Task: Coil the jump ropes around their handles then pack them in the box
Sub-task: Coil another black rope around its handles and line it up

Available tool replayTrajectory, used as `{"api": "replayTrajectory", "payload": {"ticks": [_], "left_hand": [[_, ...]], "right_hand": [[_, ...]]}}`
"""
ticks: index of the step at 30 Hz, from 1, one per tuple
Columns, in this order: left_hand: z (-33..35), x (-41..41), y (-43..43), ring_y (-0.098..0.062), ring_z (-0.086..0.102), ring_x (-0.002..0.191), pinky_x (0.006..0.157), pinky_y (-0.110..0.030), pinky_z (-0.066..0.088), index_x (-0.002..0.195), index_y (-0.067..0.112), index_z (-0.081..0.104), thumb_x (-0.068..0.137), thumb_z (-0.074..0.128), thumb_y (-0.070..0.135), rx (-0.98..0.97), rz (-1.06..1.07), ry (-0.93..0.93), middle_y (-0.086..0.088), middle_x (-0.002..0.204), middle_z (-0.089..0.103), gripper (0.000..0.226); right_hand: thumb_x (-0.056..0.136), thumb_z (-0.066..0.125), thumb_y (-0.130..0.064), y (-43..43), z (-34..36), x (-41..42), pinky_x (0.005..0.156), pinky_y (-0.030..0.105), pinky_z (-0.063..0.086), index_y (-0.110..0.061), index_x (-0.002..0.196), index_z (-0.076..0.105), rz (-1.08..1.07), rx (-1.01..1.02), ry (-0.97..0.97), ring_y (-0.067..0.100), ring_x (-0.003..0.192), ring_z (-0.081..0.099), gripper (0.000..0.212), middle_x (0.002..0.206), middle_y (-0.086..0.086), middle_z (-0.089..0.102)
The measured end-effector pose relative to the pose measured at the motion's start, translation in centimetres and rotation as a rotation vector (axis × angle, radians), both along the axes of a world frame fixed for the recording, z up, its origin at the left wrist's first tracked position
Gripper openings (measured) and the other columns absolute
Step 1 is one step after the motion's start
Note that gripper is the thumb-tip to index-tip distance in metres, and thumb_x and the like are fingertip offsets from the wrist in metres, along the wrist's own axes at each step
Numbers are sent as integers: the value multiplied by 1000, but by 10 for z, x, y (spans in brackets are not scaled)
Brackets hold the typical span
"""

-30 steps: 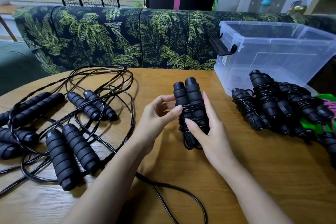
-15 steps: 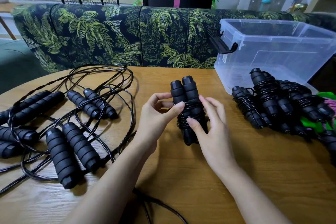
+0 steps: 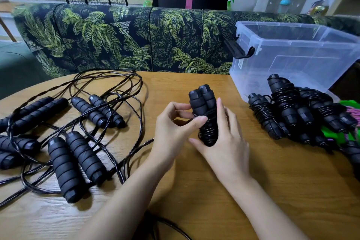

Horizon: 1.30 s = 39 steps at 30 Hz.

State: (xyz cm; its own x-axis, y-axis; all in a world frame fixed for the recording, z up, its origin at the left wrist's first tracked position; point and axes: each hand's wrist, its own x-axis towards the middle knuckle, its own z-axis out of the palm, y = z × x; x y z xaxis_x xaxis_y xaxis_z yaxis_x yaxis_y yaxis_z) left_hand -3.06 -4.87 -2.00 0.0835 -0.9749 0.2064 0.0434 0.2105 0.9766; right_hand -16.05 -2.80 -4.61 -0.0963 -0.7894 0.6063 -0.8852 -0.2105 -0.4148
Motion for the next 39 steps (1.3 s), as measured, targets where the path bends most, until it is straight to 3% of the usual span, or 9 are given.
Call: {"api": "replayTrajectory", "payload": {"ticks": [4,10,14,17,24,29,33,36,39], "left_hand": [[1,-1,1,-10,67,74,68,-21,53,100,9,65,75,83,9,-23,-47,-12,-1,79,68,31],[-1,3,-2,-23,67,77,78,-41,55,100,18,69,82,78,12,-47,-89,-20,-9,90,70,21],[-2,6,-4,-16,65,85,85,-34,54,98,25,71,80,77,22,-26,-128,20,-5,96,69,20],[-1,8,-4,-16,66,93,87,-30,54,105,22,67,77,77,27,16,-140,51,-7,105,69,30],[4,12,-6,-9,63,116,90,-17,48,139,21,49,81,66,30,196,-368,75,2,120,71,61],[2,12,-5,-11,65,113,95,-23,47,133,19,56,81,68,29,211,-340,121,-1,114,73,54],[1,8,-5,-12,68,100,84,-22,49,125,22,61,74,75,32,209,-225,163,-11,113,72,55],[0,7,-5,-12,68,96,75,-17,49,122,24,62,69,84,31,212,-167,161,-17,114,69,58],[3,10,-5,-12,69,90,76,-20,50,121,19,63,66,79,28,203,-170,182,-17,107,72,58]], "right_hand": [[64,78,-53,-2,-2,-5,64,41,54,-18,151,35,-12,24,-60,29,113,63,103,138,1,56],[74,81,-39,-4,-1,-11,76,37,52,-25,151,36,92,31,-213,20,116,60,90,142,-5,53],[79,79,-31,-3,4,-15,87,36,51,-30,149,39,186,4,-295,8,119,54,80,146,-12,48],[83,72,-34,-2,4,-15,90,35,52,-35,147,41,260,-7,-320,9,118,58,71,144,-12,50],[86,71,-5,0,6,-11,98,5,34,-34,137,49,474,11,-527,-13,124,47,63,142,-12,51],[90,63,-23,1,7,-6,111,15,31,-38,139,47,546,86,-598,-2,138,38,54,149,-9,47],[80,59,-59,4,7,-6,98,9,38,-51,146,30,374,93,-289,-11,131,38,72,152,-27,32],[75,65,-57,3,4,-4,88,29,53,-45,151,17,318,95,-169,0,120,48,90,149,-28,30],[80,72,-47,-2,1,-8,99,21,45,-38,152,28,400,78,-348,-7,126,46,85,147,-26,39]]}}
